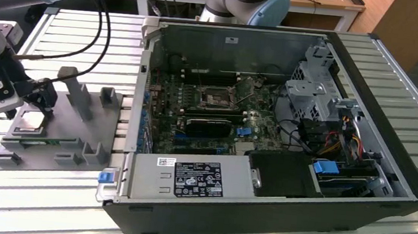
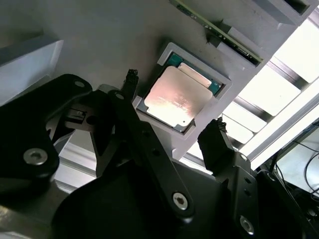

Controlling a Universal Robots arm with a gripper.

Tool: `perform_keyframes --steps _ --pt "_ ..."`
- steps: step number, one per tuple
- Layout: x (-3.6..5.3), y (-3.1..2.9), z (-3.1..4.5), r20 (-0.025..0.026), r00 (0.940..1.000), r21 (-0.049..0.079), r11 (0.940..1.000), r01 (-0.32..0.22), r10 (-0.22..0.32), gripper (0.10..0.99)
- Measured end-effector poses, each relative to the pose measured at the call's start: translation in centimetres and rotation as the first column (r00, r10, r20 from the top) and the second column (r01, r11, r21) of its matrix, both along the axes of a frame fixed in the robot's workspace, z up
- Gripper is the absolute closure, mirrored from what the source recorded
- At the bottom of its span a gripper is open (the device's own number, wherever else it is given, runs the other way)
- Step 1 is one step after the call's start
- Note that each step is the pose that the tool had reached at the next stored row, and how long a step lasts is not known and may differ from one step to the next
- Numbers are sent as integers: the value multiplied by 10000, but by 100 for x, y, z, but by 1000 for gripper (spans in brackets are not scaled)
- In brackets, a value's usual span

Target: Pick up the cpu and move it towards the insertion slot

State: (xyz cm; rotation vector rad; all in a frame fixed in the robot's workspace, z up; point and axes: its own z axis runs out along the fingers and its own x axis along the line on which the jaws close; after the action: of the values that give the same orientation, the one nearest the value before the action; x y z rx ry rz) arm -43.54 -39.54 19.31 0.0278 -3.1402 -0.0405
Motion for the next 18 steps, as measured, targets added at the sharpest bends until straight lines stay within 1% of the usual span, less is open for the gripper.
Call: perform_keyframes --steps 2,7,15,17,18 --pt "-5 -4 -14 -1 10000 -5 10000 1 -1 325" --pt "-8 -39 -45 0 10000 -5 10000 2 -2 325" --pt "-9 -52 -90 -1 10000 -15 10000 2 -2 325" --pt "-9 -54 -97 -1 10000 -15 10000 2 -2 337" --pt "-9 -55 -101 0 10000 -15 10000 2 -2 408"
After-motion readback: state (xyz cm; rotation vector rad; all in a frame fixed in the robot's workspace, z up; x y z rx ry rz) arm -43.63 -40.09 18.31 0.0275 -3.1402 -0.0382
